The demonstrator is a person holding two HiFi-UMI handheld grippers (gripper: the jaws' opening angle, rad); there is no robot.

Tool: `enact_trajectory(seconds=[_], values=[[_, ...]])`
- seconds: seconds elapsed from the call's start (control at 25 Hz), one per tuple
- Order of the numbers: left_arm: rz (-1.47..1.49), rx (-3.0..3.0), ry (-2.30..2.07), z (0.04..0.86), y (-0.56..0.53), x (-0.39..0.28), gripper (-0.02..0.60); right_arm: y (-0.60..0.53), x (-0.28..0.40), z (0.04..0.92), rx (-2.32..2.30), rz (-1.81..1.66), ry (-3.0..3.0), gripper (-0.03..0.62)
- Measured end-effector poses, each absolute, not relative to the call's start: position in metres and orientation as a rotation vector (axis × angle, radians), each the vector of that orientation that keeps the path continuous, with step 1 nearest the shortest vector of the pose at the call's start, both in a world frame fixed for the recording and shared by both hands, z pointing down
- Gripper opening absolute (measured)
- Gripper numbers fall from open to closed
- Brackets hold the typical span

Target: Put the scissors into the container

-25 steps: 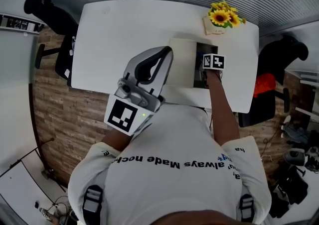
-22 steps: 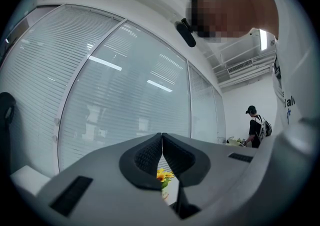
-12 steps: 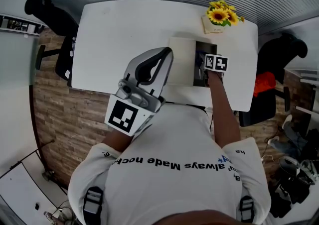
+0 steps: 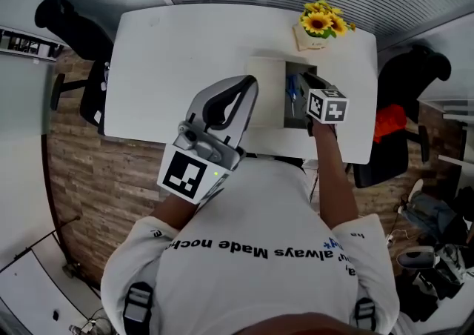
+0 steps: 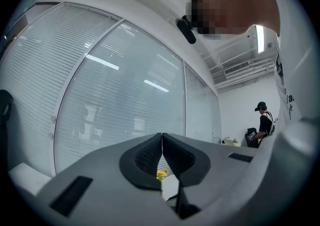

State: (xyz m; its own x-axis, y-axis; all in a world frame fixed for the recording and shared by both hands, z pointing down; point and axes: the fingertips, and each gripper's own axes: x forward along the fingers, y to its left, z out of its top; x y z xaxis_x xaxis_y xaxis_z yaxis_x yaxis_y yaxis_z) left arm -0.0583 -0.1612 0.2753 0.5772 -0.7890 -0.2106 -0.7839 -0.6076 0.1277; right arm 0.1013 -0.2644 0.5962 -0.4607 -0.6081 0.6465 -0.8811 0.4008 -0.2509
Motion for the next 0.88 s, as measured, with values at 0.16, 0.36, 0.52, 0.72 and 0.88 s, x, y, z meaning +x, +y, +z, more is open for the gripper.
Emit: enact_trajectory(seconds=[0.16,0.36,0.52,0.72,0.88], values=[[-0.392,2.766,-1.369,0.276,-0.157,-0.055,0.020,-0.259,0.101,0.563,1.291,0.733,-2.264,0.074],[-0.390,2.773,-1.354,0.277,-0.151,-0.052,0.020,-0.250,0.102,0.527,1.314,0.644,-2.316,0.072],[-0.397,2.770,-1.350,0.276,-0.149,-0.052,0.020,-0.243,0.103,0.502,1.335,0.578,-2.348,0.067],[-0.398,2.773,-1.336,0.276,-0.147,-0.050,0.020,-0.230,0.100,0.477,1.327,0.490,-2.389,0.063],[-0.401,2.774,-1.327,0.276,-0.145,-0.048,0.020,-0.219,0.098,0.457,1.315,0.428,-2.421,0.055]])
